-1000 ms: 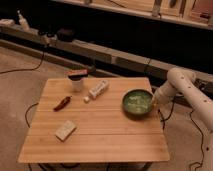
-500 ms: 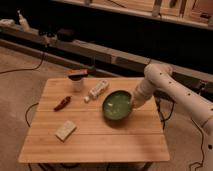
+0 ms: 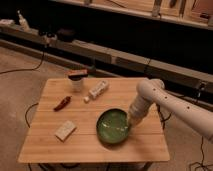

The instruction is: Drag the ceramic bowl in a circle

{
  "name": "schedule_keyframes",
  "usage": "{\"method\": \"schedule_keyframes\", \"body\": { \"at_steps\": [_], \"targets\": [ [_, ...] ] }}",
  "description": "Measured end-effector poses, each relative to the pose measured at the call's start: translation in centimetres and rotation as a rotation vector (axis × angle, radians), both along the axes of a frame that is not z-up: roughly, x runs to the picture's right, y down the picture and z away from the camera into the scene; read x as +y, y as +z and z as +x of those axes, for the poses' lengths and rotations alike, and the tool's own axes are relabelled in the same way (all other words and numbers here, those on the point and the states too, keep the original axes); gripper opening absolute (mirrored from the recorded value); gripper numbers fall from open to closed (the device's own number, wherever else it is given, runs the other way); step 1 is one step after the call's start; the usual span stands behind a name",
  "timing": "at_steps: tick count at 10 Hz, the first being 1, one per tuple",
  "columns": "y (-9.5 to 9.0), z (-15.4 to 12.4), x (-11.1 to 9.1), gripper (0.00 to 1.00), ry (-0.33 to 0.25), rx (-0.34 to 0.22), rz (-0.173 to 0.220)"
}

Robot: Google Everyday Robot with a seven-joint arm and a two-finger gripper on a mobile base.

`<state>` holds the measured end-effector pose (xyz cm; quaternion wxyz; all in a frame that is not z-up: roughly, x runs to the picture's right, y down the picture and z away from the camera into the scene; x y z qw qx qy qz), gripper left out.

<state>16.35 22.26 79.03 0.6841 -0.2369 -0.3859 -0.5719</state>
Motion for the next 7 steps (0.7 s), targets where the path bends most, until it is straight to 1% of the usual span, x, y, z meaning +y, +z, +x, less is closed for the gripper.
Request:
{"method": "schedule_keyframes", "body": {
  "at_steps": [1,3,4,5,6,7],
  "targets": [
    [-0.2,1.0,0.7,0.00,0.007,0.017,-0.009],
    [-1.0,4.2,2.3,0.00,0.015,0.063,-0.026],
    [-1.7,6.2,3.4,0.00,0.009,0.081,-0.036],
    [-2.1,7.1,4.1,0.00,0.005,0.086,-0.046],
    [-2.6,8.9,5.6,0.00,0.008,0.098,-0.073],
    [-2.6,11.2,7.0,0.00,0.026,0.128,-0.102]
  ]
}}
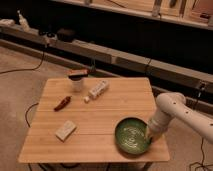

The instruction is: Drag the ceramic bowl in a circle

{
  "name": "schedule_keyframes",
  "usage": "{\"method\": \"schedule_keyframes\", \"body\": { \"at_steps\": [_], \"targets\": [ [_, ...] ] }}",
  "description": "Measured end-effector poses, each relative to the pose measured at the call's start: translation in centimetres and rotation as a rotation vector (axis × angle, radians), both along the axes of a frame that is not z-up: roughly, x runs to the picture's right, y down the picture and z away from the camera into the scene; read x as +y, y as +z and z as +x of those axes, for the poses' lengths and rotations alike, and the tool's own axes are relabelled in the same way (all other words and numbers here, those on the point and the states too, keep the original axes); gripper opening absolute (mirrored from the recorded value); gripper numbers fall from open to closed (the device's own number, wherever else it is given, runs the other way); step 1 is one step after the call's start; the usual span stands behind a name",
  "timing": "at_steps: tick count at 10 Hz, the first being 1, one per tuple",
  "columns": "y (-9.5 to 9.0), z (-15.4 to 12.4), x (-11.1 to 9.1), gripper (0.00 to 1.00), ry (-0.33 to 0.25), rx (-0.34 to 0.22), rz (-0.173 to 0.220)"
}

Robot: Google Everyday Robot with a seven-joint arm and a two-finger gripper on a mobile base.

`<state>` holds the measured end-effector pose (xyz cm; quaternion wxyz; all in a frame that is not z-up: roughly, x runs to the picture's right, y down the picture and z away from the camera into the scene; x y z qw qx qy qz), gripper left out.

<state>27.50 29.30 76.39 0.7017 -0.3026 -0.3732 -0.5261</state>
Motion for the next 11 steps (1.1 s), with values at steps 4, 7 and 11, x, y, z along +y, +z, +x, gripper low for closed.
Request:
{"method": "schedule_keyframes", "body": {
  "at_steps": [4,7,11],
  "targets": [
    [2.6,6.6,-1.0,0.00,0.104,0.155,-0.017],
    [4.4,10.9,-6.1,0.00,0.166,0.269,0.052],
    [6.2,10.1,-11.9,0.00,0.198,0.275,0.125]
  ]
}}
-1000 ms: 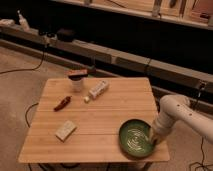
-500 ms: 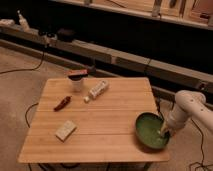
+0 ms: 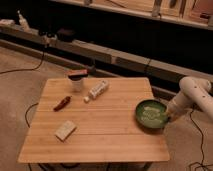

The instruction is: Drag the ceramic bowl in a circle

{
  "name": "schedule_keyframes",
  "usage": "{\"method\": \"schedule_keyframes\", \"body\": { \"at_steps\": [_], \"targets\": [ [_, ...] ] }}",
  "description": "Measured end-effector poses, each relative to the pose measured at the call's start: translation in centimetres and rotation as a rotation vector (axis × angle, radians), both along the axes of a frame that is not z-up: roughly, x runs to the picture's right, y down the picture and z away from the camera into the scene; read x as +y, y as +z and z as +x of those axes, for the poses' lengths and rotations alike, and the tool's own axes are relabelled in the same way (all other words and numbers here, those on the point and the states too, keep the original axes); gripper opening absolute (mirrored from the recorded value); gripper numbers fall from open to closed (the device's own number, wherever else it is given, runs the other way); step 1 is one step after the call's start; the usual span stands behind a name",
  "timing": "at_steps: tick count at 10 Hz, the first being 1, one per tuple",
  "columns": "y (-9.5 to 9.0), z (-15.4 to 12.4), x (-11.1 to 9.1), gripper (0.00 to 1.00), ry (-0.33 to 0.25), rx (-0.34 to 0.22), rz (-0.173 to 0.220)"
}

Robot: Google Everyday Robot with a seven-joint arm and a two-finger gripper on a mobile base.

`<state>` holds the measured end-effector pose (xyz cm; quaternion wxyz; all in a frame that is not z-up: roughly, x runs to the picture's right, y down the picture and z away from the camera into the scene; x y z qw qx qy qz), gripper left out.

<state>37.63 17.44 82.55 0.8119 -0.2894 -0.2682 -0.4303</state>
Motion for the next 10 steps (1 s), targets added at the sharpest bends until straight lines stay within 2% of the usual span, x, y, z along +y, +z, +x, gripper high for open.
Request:
{"method": "schedule_keyframes", "body": {
  "at_steps": [1,3,5,6,8,10],
  "targets": [
    [0.8,-1.0,-1.3,0.00,-0.007,-0.009,0.015],
    [1.7,-2.4,-2.6,0.00,-0.013,-0.023,0.035],
    [2.0,-5.4,-4.2,0.00,-0.038,-0.065,0.069],
    [1.9,-8.0,-5.2,0.00,-0.071,-0.100,0.096],
    [1.4,-11.6,-5.8,0.00,-0.117,-0.146,0.138],
    [1.2,-15.5,-4.8,0.00,-0.156,-0.200,0.161]
  ]
}}
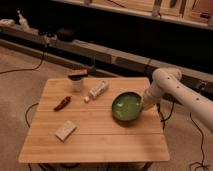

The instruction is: Drag the ceramic bowl in a circle

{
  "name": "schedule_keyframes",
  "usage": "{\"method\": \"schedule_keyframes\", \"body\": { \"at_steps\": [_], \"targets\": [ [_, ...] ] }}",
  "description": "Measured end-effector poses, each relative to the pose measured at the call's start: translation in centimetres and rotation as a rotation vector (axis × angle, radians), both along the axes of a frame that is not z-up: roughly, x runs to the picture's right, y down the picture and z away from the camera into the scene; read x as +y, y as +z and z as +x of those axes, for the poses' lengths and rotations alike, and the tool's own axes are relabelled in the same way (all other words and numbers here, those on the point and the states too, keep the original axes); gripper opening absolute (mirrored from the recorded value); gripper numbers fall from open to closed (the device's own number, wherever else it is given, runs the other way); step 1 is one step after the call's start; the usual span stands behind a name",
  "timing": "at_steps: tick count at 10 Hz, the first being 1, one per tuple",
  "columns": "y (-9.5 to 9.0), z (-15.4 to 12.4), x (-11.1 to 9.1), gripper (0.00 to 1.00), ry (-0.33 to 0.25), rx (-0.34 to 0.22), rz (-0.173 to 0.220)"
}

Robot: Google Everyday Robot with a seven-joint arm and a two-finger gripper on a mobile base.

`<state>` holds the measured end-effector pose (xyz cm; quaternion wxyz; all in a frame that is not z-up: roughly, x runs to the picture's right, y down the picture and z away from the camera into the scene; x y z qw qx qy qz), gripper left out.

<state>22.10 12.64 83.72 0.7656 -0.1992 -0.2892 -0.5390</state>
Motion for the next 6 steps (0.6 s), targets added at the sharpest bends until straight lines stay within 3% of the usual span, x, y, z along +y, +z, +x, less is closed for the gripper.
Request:
{"method": "schedule_keyframes", "body": {
  "at_steps": [6],
  "targets": [
    [-0.20,-0.97,0.32,0.00,-0.013,-0.010,0.010]
  ]
}}
